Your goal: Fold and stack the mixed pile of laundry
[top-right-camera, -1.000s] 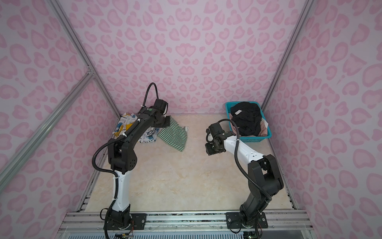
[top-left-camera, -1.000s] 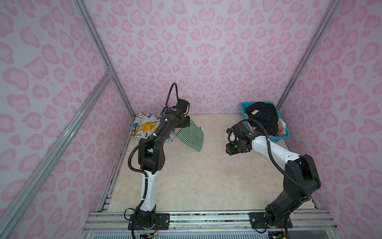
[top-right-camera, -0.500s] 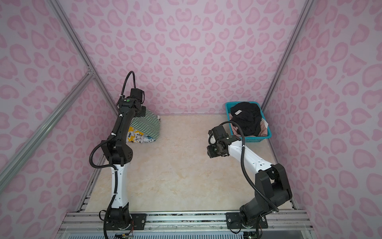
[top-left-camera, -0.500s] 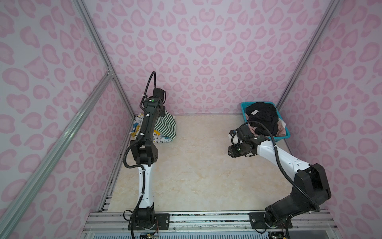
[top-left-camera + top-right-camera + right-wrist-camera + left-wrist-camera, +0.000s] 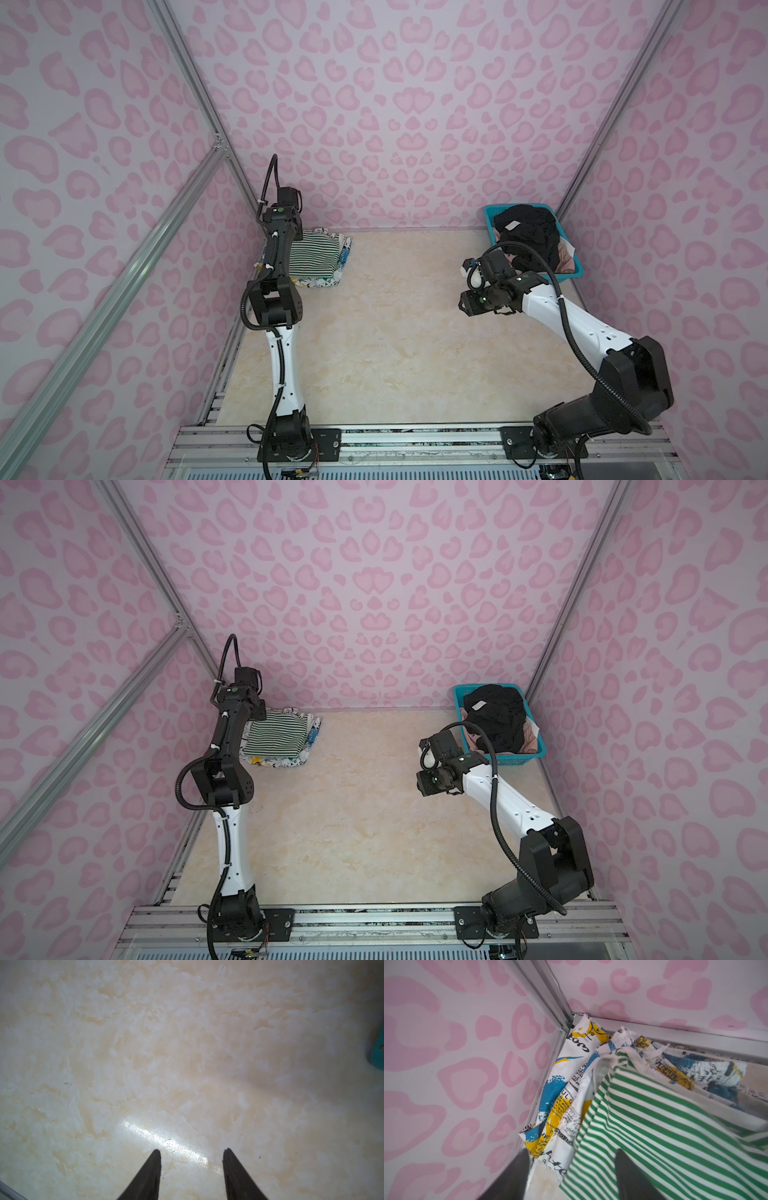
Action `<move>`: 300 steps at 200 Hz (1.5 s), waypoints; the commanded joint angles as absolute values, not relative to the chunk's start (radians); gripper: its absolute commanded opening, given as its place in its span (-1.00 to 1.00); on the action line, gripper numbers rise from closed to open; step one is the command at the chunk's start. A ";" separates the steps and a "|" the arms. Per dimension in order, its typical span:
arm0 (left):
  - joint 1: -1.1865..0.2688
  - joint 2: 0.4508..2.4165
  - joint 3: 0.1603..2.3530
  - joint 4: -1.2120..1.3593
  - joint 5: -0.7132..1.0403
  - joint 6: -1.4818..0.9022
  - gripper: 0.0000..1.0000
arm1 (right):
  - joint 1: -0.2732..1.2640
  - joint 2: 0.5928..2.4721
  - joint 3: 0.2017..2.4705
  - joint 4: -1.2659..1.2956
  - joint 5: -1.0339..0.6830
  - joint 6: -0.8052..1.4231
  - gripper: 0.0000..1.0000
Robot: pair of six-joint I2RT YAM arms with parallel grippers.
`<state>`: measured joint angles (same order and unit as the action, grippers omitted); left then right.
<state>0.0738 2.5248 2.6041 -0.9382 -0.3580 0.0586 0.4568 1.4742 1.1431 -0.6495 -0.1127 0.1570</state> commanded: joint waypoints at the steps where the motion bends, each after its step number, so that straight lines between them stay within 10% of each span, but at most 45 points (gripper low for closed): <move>1: 0.071 2.447 2.551 -0.894 -0.372 -0.022 0.96 | 0.454 1.452 1.125 -0.638 -0.092 0.131 0.00; 74: 0.049 1.821 1.764 -0.504 -0.186 -0.067 0.96 | 0.388 1.267 0.952 -0.400 0.054 0.099 0.24; 133: -0.003 1.467 1.088 -0.203 -0.134 -0.144 0.97 | 0.289 1.152 0.674 0.059 0.168 0.014 0.94; 279: -0.040 1.539 0.533 0.621 -0.205 -0.053 0.96 | 0.121 1.596 0.280 1.167 0.132 -0.054 1.00; 300: -0.025 1.567 0.370 0.950 -0.185 -0.069 0.96 | 0.114 1.520 0.307 0.986 0.164 -0.025 0.99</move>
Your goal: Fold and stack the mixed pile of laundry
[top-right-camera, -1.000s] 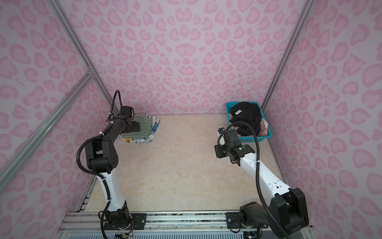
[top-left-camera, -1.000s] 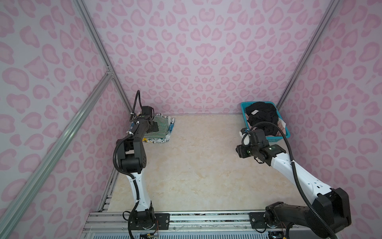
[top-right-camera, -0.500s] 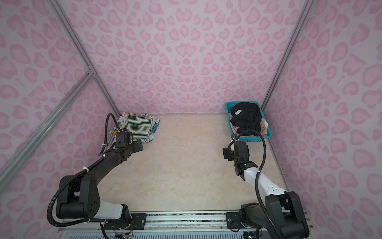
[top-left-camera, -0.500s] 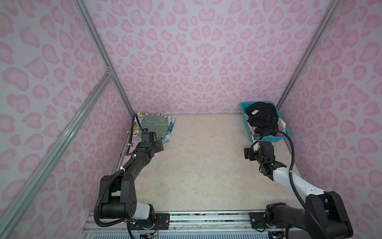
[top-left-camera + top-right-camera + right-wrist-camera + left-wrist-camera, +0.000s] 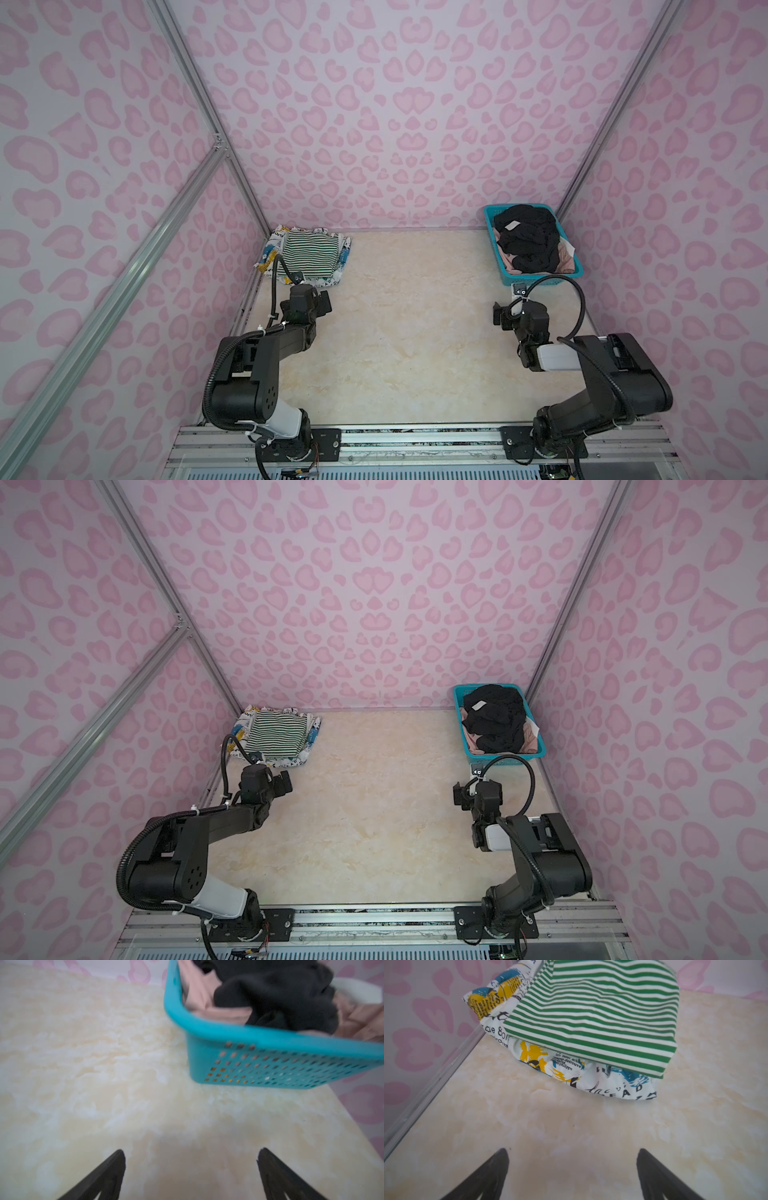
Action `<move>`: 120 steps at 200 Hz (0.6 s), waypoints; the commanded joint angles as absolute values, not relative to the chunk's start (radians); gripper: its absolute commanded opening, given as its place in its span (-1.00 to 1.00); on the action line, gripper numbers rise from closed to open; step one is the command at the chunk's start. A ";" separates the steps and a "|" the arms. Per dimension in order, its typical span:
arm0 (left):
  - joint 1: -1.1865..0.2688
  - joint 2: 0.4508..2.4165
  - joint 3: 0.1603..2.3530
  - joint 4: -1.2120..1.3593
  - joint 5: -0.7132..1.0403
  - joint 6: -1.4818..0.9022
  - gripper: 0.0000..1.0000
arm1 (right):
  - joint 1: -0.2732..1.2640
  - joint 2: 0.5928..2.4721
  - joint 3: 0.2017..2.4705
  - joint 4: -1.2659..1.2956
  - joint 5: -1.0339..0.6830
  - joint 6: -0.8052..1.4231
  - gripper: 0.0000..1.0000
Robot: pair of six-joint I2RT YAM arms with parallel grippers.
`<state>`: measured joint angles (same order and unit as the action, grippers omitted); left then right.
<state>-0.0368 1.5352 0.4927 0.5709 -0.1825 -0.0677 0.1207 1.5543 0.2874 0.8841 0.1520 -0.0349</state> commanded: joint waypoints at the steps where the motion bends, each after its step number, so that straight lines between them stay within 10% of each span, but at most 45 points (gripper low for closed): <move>1: -0.025 1.574 0.361 0.977 -0.188 -0.069 0.96 | 0.114 1.521 0.310 0.982 0.161 -0.025 0.99; 120: -0.006 1.562 0.419 0.850 -0.213 -0.104 0.96 | 0.113 1.570 0.384 0.919 0.165 -0.028 1.00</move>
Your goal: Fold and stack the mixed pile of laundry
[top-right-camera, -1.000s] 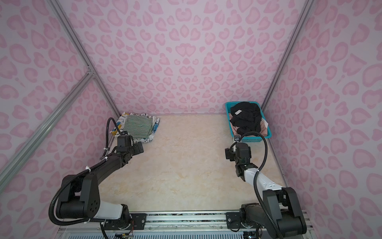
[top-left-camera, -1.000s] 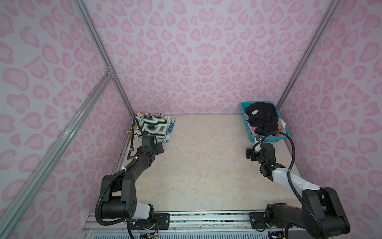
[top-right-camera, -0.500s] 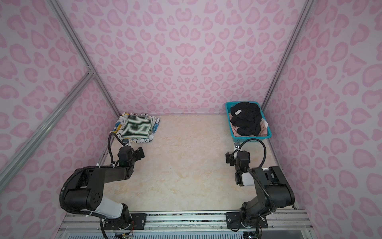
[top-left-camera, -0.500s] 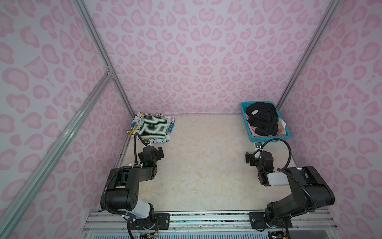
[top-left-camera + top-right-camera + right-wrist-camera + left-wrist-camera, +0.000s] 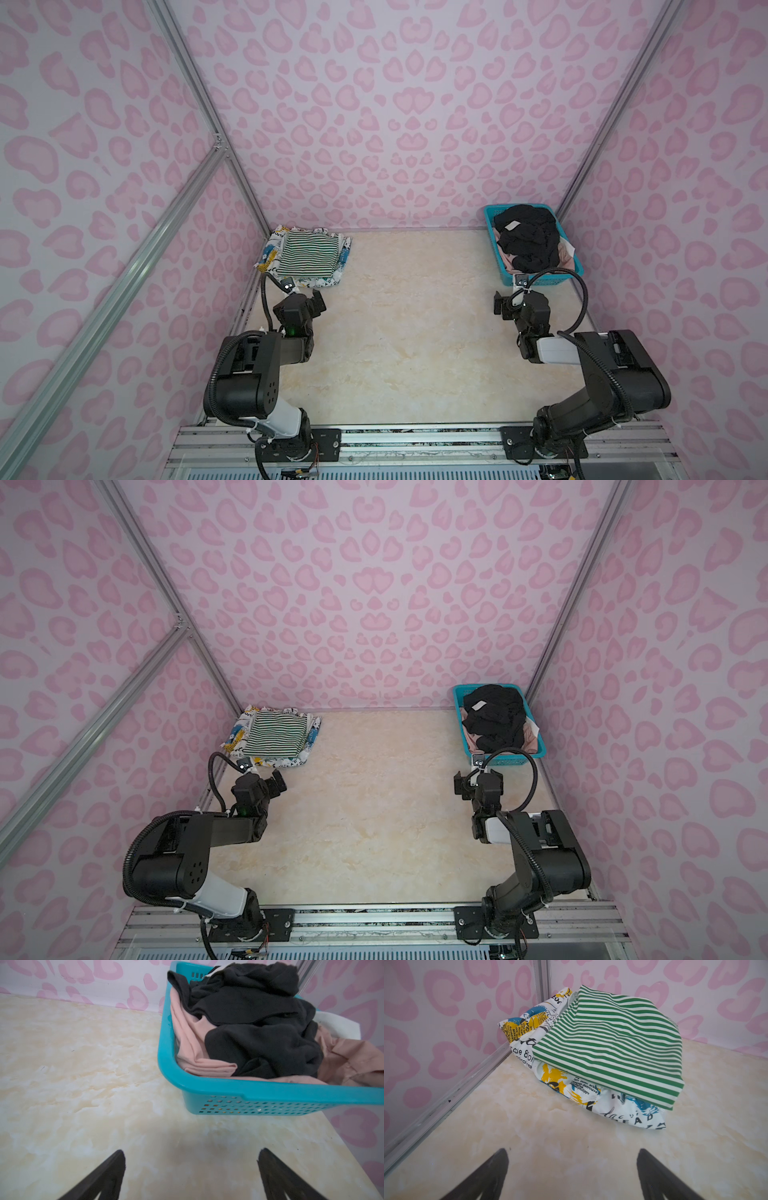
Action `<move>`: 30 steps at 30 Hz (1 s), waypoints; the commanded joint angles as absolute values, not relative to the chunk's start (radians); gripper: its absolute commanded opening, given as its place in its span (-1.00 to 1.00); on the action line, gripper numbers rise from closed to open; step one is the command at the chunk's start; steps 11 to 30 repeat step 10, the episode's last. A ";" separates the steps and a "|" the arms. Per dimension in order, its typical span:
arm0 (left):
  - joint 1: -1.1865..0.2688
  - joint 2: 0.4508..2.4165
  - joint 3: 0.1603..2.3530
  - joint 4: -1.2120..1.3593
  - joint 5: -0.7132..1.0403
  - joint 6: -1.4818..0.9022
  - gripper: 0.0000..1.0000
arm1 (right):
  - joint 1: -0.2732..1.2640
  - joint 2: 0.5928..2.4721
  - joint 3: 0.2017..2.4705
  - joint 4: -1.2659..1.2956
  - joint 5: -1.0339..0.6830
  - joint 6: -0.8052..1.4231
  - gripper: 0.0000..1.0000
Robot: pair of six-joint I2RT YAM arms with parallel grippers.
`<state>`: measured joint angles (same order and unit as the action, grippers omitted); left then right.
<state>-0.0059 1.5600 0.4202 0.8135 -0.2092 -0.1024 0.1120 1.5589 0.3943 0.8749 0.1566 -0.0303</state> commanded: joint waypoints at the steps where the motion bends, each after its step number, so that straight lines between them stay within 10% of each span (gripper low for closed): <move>1: -0.006 1.563 0.419 0.851 -0.213 -0.104 0.96 | 0.113 1.569 0.384 0.917 0.164 -0.028 1.00; 30: -0.006 1.563 0.427 0.836 -0.212 -0.103 0.97 | 0.114 1.567 0.385 0.914 0.163 -0.028 1.00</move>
